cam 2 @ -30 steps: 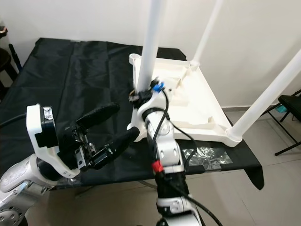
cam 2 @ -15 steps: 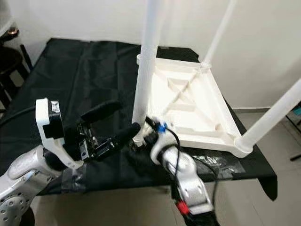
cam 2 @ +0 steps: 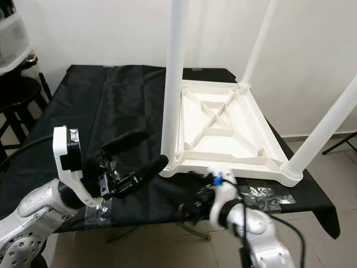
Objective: Building children table
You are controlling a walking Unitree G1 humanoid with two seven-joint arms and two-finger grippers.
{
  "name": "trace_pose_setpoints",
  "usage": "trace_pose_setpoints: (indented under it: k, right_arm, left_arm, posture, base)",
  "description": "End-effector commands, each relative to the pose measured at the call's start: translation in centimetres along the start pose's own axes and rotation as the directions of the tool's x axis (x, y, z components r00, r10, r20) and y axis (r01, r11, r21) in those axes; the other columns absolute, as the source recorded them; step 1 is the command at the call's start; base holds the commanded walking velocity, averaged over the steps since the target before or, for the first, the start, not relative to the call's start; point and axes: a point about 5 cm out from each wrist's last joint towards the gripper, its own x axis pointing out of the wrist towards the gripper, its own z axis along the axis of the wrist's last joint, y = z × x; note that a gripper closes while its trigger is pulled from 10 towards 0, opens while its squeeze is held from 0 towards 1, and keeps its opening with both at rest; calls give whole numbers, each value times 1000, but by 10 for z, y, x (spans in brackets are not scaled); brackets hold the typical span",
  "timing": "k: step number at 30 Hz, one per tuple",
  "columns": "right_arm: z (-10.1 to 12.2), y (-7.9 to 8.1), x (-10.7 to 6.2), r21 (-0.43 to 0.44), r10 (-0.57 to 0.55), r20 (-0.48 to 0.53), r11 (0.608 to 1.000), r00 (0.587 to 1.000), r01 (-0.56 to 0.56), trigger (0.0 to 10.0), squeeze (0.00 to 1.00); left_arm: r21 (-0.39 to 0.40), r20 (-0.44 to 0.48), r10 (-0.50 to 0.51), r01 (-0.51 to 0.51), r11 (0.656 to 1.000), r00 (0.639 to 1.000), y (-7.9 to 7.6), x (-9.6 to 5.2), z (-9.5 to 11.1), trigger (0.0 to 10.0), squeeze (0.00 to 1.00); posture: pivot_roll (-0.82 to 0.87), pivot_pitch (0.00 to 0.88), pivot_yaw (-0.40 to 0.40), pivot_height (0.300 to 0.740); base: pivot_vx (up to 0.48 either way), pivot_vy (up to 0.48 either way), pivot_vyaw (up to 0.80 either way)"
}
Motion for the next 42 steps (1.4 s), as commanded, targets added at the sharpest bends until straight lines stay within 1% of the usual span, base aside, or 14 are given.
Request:
trace_pose_setpoints:
  k: [1,5,7,8,9,10,13,15,16,17,18,23,25,42]
  right_arm:
    - [-14,-10,-6,29,-73,-82,997,994,76,10000,1000]
    - [-14,-18,-5,43,-153,-49,987,987,155,10000,1000]
    - [1,-13,0,99,-133,74,987,988,125,10000,957]
    - [7,-9,3,120,-112,117,988,987,98,10000,714]
    - [7,-9,3,120,-112,117,988,987,98,10000,714]
    - [16,2,6,122,-46,170,992,984,25,10000,0]
    - [30,26,13,91,85,259,990,962,-112,10000,0]
    - [30,26,13,91,85,259,990,962,-112,10000,0]
    - [34,39,15,68,137,286,984,949,-162,10000,0]
    - [34,39,15,68,137,286,984,949,-162,10000,0]
    - [34,48,17,58,162,289,981,943,-186,10000,0]
    - [27,58,18,46,183,271,978,945,-202,10000,0]
    - [20,59,18,28,184,247,980,951,-197,10000,0]
    - [14,66,15,-12,227,224,973,948,-230,10000,0]
  left_arm:
    - [4,-95,7,-6,1000,995,-1,-4,-17,10000,0]
    - [17,-161,51,-49,999,986,2,-8,-30,10000,0]
    - [30,-180,148,-145,989,972,12,-10,-37,10000,0]
    - [34,-179,187,-183,982,966,16,-10,-39,10000,0]
    - [34,-179,187,-183,982,966,16,-10,-39,10000,0]
    - [25,-175,238,-237,971,955,22,-11,-41,10000,0]
    - [8,-211,343,-349,937,915,31,-16,-52,10000,0]
    - [8,-211,343,-349,937,915,31,-16,-52,10000,0]
    - [6,-231,389,-398,917,892,33,-21,-59,10000,0]
    - [6,-231,389,-398,917,892,33,-21,-59,10000,0]
    - [-6,-246,441,-456,890,863,33,-29,-66,10000,0]
    - [-29,-268,514,-540,841,815,27,-45,-74,10000,0]
    - [-60,-286,552,-590,805,783,16,-53,-82,10000,0]
    - [-75,-292,579,-621,780,762,19,-69,-85,10000,0]
  posture:
    - [-121,0,-47,740]
    - [-121,4,-45,740]
    - [-121,9,-42,740]
    - [-121,9,-42,740]
    - [-121,9,-42,740]
    - [-118,14,-44,740]
    - [-113,19,-46,740]
    - [-113,19,-46,740]
    - [-106,23,-53,740]
    - [-106,23,-53,740]
    - [-96,28,-59,740]
    - [-90,38,-62,740]
    - [-84,39,-72,740]
    - [-90,42,-83,740]
  base:
    - [0,0,0]
    - [0,0,0]
    - [0,0,0]
    - [0,0,0]
    - [0,0,0]
    - [0,0,0]
    - [0,0,0]
    - [0,0,0]
    - [0,0,0]
    - [0,0,0]
    - [0,0,0]
    - [0,0,0]
    - [0,-368,0]
    - [0,-459,0]
